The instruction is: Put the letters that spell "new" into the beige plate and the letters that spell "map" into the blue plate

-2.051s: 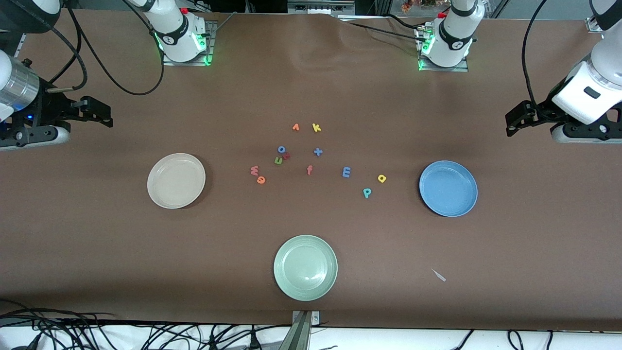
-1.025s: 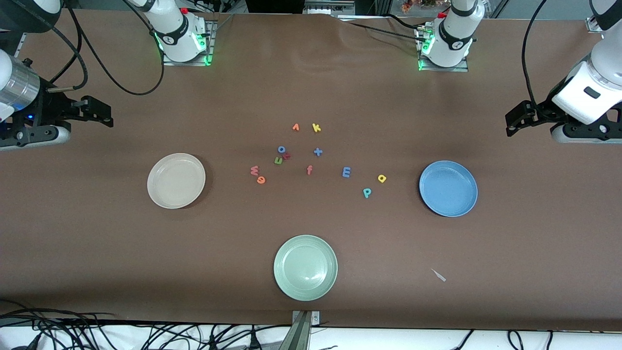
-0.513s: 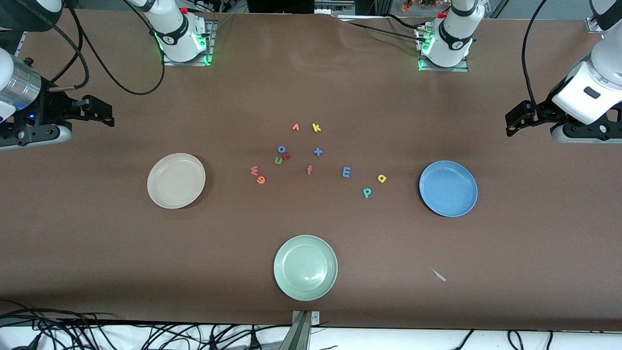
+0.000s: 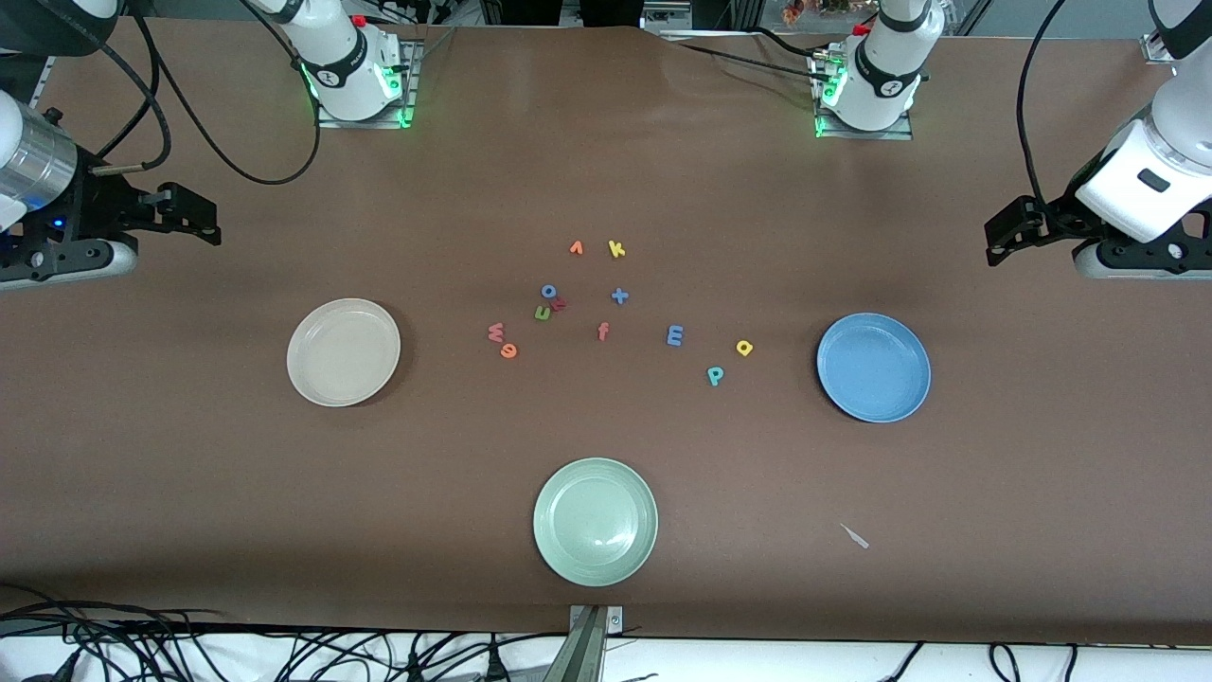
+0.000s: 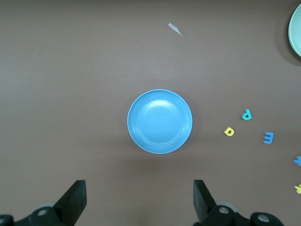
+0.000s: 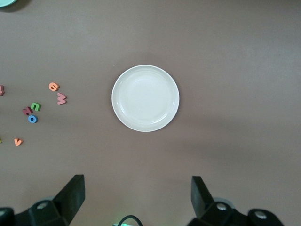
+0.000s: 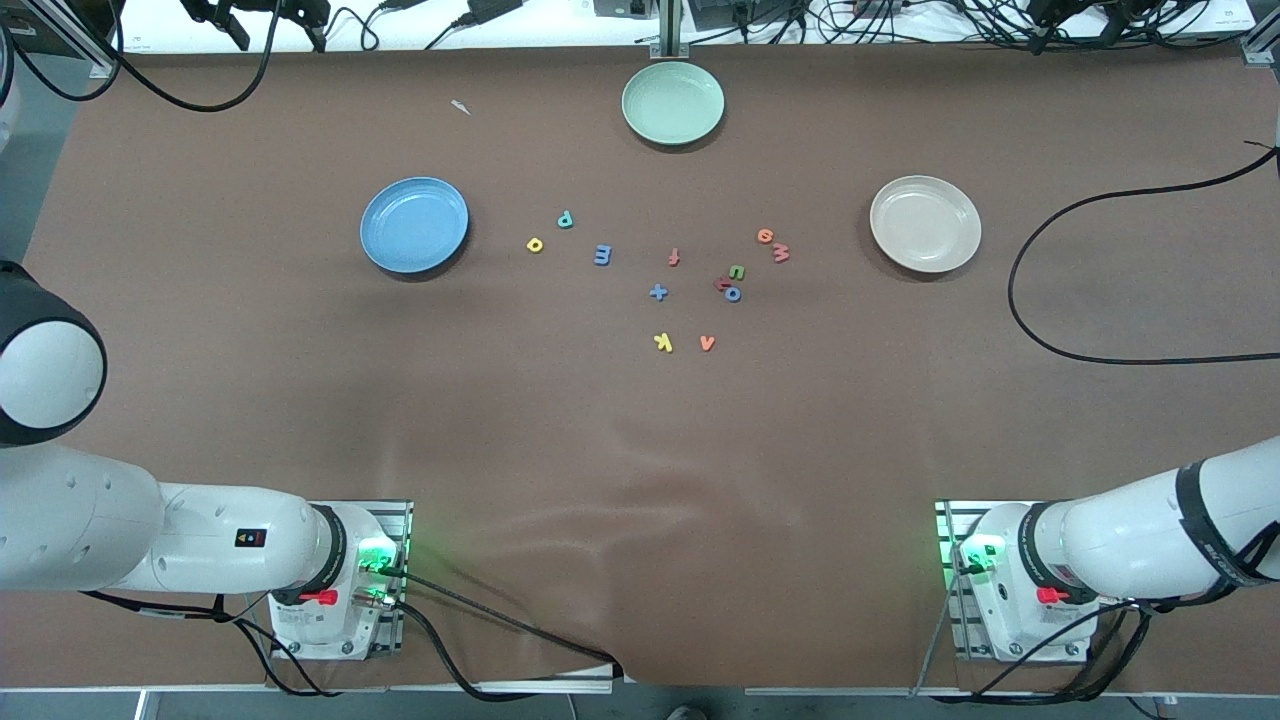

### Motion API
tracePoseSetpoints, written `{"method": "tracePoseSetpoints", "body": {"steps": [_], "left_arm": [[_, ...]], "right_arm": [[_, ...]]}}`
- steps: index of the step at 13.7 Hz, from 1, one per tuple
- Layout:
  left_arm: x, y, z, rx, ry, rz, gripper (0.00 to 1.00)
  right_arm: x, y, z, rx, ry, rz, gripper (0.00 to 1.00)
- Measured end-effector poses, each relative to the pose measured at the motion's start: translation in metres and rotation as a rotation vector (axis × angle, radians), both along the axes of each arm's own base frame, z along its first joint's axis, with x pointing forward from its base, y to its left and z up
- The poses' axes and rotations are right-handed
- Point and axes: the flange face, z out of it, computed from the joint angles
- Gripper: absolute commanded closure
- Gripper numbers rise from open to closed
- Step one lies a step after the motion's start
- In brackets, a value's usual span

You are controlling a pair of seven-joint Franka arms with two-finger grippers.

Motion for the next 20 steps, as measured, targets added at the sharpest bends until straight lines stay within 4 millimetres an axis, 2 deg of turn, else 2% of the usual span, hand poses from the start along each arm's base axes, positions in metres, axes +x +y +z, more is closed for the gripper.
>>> {"method": "tracePoseSetpoints", "body": {"steps": [4, 10, 13, 14, 16, 18, 20], "left_arm": [[0.000, 0.000, 0.000, 0.000, 0.000, 0.000, 0.00], [0.000, -0.002, -0.001, 0.000, 0.004, -0.003, 0.00], [0.002, -0.010, -0.009, 0.000, 0.023, -0.017, 0.00], [0.004, -0.018, -0.017, 0.000, 0.038, -0.032, 0.00], [0.010, -0.048, -0.044, -0.003, 0.085, -0.083, 0.00], [0.018, -0.093, -0.086, -0.008, 0.144, -0.150, 0.00], [0.030, -0.137, -0.140, -0.019, 0.165, -0.152, 0.00]], "right_arm": [[0.000, 0.000, -0.002, 0.000, 0.003, 0.000, 0.00], [0.001, 0.011, -0.019, 0.012, 0.013, 0.000, 0.00], [0.006, 0.021, -0.033, 0.037, -0.019, -0.023, 0.00], [0.007, 0.031, -0.041, 0.041, -0.028, -0.032, 0.00], [0.006, 0.066, -0.066, 0.047, -0.047, -0.057, 0.00], [0.000, 0.110, -0.094, 0.048, -0.047, -0.075, 0.00], [-0.006, 0.150, -0.120, 0.034, -0.042, -0.067, 0.00]]}}
